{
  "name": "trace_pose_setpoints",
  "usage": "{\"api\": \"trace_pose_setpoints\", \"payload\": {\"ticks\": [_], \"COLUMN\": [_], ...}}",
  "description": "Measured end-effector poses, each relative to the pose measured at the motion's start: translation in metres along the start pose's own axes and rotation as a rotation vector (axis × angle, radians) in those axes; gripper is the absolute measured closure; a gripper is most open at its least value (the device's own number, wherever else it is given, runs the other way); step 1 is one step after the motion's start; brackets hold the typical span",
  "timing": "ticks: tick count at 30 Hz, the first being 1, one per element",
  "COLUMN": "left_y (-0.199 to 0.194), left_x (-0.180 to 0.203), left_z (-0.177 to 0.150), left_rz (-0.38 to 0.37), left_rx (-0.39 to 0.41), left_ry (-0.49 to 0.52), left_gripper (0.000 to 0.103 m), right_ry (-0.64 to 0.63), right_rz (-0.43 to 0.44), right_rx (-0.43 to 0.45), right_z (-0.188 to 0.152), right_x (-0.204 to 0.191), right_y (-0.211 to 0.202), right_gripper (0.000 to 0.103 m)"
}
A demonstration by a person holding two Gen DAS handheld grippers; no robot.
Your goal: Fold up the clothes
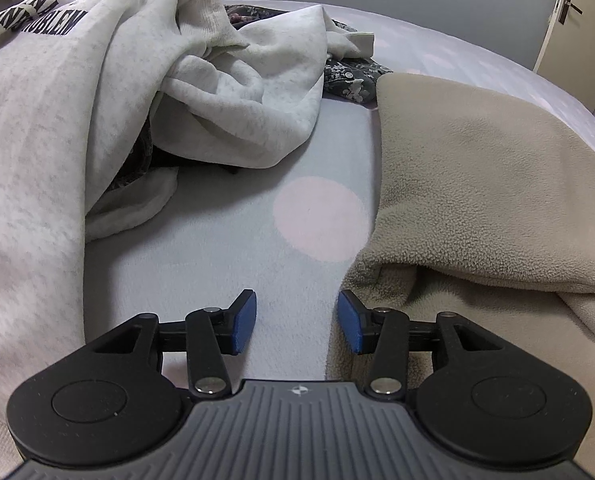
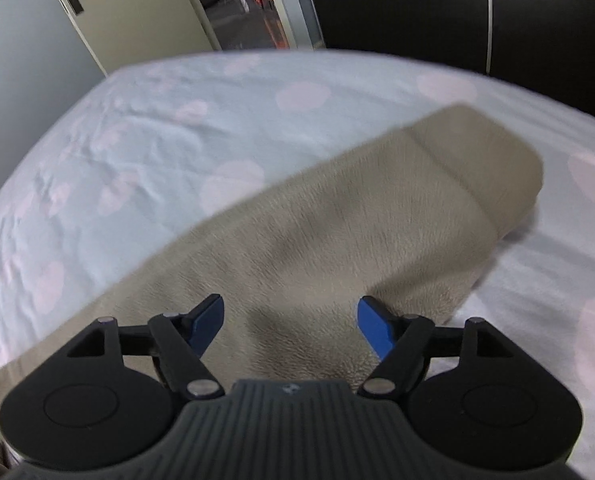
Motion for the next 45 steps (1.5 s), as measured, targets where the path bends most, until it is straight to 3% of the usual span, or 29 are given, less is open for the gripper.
{"api": "trace_pose_setpoints", "payload": {"ticks": [3,5,6,7,8,9,10,13,21,30,32,33,34,38,40,45], "left_y": [0.001,0.002,0.002,0.003,0.003,0.003,0.004,0.004,0.003,0.005,0.006,0.006,0.007,0.007,0.006,0.006], "left_x": [0.000,0.001,0.002,0.002,0.002,0.002,0.001,-0.001,-0.002,-0.003,-0.002,-0.001,-0.001,0.000,0.001,0.001], "left_z": [0.000,-0.001,-0.001,0.000,0.000,0.000,0.000,-0.002,-0.002,-0.003,-0.002,-0.002,-0.002,-0.002,-0.001,-0.001], "left_rz": [0.003,0.005,0.008,0.010,0.011,0.010,0.007,-0.006,-0.019,-0.025,-0.021,-0.019,-0.017,-0.015,-0.014,-0.011], "left_rx": [-0.001,0.001,0.002,0.003,0.003,0.003,0.003,0.001,-0.007,-0.014,-0.014,-0.012,-0.011,-0.010,-0.011,-0.009], "left_ry": [-0.005,-0.007,-0.005,-0.003,-0.002,-0.001,-0.003,-0.019,-0.033,-0.039,-0.036,-0.032,-0.029,-0.023,-0.024,-0.021], "left_gripper": [0.060,0.059,0.059,0.059,0.059,0.059,0.059,0.059,0.059,0.058,0.057,0.057,0.057,0.056,0.056,0.056], "right_ry": [-0.023,-0.049,-0.063,-0.076,-0.083,-0.076,-0.059,-0.068,-0.139,-0.125,-0.112,-0.106,-0.099,-0.102,-0.089,-0.047], "right_rz": [0.021,0.017,0.013,0.006,-0.002,0.003,0.023,0.064,0.149,0.132,0.111,0.100,0.089,0.043,0.012,-0.063], "right_rx": [-0.004,-0.007,-0.008,-0.001,0.011,0.014,0.008,0.026,0.025,0.020,0.026,0.029,0.032,0.037,0.047,0.088], "right_z": [-0.003,-0.004,-0.004,-0.002,0.000,0.003,0.005,0.010,0.011,0.005,0.005,0.006,0.006,0.010,0.014,0.026], "right_x": [0.001,-0.003,-0.005,-0.007,-0.009,-0.010,-0.011,-0.024,-0.074,-0.072,-0.063,-0.059,-0.054,-0.032,-0.017,0.026], "right_y": [0.009,0.012,0.013,0.013,0.012,0.013,0.013,0.010,-0.006,-0.017,-0.017,-0.016,-0.016,-0.014,-0.015,-0.022], "right_gripper": [0.015,0.014,0.019,0.043,0.061,0.092,0.099,0.102,0.102,0.096,0.083,0.065,0.060,0.056,0.047,0.040]}}
Point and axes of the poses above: each gripper's, at about its wrist camera, not at the fingertips, and y roughly the way its jaws point, x to its right, z to its top, the point moved 5 cm from there along y, roughly the way its jaws point, and after that the axes turned 12 degrees about z, right-handed, at the moved point
